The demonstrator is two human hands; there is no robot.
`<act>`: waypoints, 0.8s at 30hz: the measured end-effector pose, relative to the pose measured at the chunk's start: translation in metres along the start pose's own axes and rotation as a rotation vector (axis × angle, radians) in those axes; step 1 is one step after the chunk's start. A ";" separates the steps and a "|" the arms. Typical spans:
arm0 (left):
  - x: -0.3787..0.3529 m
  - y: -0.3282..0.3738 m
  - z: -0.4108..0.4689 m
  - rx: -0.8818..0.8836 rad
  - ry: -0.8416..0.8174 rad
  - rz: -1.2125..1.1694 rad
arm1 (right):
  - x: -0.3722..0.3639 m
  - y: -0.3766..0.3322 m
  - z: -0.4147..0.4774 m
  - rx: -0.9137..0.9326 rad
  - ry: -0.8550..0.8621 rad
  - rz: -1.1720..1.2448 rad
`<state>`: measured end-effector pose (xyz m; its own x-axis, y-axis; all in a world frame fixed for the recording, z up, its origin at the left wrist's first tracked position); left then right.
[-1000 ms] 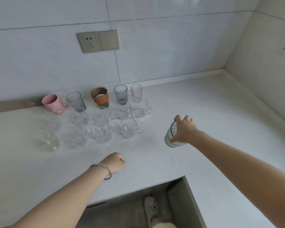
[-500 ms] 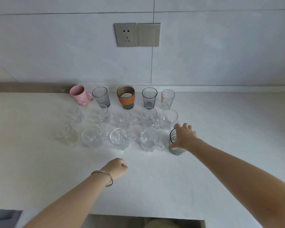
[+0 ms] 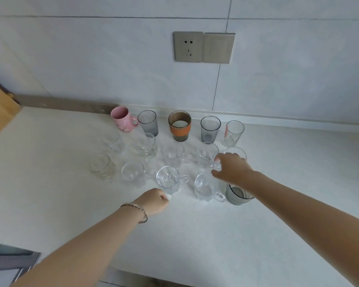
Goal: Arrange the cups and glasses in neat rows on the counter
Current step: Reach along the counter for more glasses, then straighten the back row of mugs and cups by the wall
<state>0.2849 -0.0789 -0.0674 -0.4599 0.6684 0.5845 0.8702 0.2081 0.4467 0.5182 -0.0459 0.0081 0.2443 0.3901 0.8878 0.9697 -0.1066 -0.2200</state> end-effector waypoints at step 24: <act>0.314 -0.113 0.119 -0.139 0.176 0.241 | 0.002 -0.229 0.174 -0.178 -0.024 0.166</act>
<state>0.0629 0.1926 -0.0150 -0.2773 0.5503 0.7876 0.9310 -0.0486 0.3617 0.2983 0.1384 -0.0099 0.4022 0.3750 0.8352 0.9000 -0.3295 -0.2854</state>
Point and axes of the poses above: each hand's wrist, its own z-axis towards the middle knuckle, its own x-axis out of the back of the hand, y = z × x, the point moved 5 cm from there along z, towards the middle knuckle, and after that the axes turned 2 degrees about -y, right-handed, at the moved point
